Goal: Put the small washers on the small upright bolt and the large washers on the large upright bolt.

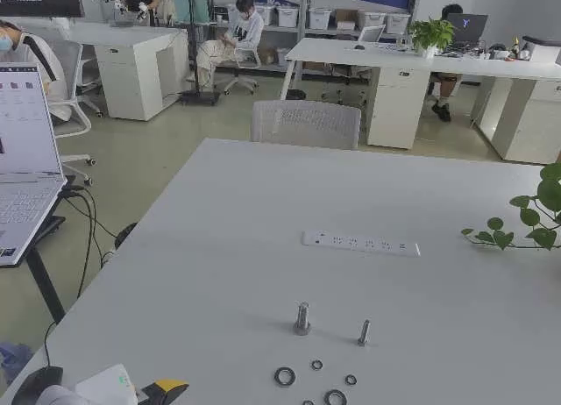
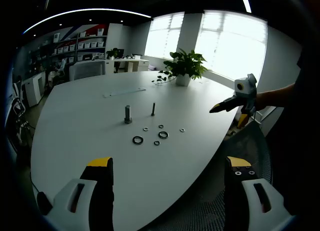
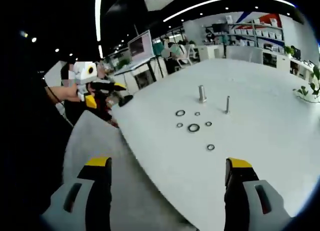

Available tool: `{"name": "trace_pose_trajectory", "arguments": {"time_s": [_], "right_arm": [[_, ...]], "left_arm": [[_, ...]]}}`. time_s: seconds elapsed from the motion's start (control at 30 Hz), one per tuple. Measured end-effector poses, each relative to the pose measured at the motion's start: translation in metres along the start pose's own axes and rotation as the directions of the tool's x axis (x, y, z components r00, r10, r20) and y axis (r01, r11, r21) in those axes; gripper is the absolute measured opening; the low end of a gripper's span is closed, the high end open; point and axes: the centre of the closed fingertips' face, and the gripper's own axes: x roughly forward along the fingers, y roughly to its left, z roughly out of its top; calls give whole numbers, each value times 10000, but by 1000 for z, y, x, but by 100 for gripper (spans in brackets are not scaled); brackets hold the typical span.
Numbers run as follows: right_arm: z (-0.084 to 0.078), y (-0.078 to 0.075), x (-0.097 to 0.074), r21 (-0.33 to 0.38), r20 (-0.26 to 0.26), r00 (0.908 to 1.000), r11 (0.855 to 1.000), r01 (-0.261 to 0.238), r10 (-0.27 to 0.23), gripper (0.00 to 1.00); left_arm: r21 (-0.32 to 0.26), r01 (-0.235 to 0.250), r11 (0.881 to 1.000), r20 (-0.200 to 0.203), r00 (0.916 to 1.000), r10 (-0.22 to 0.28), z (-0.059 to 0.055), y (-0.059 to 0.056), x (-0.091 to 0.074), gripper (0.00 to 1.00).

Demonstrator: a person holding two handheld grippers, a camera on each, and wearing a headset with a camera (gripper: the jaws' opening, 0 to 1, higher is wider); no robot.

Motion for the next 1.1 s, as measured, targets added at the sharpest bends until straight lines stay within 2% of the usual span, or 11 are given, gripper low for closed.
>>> {"name": "trace_pose_trajectory", "arguments": {"time_s": [0.1,0.13,0.3,0.43,0.53,0.63,0.7,0.77,0.83,0.93,1.1], "right_arm": [[-13,3,0,28,-863,9957,9994,-342,343,84],[-11,3,1,-407,-880,9959,9989,-248,211,78],[-2,7,3,-810,-326,9990,9962,-333,308,82],[-6,5,6,-358,-575,9980,9990,-279,258,90],[-11,5,7,-746,-825,9963,9967,-313,251,91],[-18,2,7,-812,-1384,9902,9963,-297,182,94],[-27,-5,7,-884,-2014,9793,9961,11,-190,100],[-26,-4,8,-1055,-2108,9775,9943,-157,-70,99],[-23,-6,8,-1533,-2204,9751,9881,-82,-261,99],[-21,-11,9,-1737,-2467,9684,9848,-77,-359,97],[-19,-17,16,-1867,-2746,9608,9823,-158,-367,91]], "left_arm": [[-14,5,10000,25,10000,-5,1,1,1,90],[-24,12,10000,-19,10000,-12,0,1,1,89],[136,59,9999,-48,10000,-58,0,1,2,89],[238,131,9996,-320,9994,-124,-8,2,6,89],[263,166,9995,-263,9995,-159,-7,1,7,89],[223,262,9994,-288,9993,-256,-9,-2,10,91],[378,227,9990,-374,9991,-213,-11,-3,11,92],[430,219,9988,-373,9991,-203,-11,-3,10,94],[502,194,9985,103,9997,-200,-6,-3,7,94],[238,127,9996,-206,9997,-122,-13,0,7,97],[322,151,9994,-225,9996,-144,-15,0,10,99]]}}
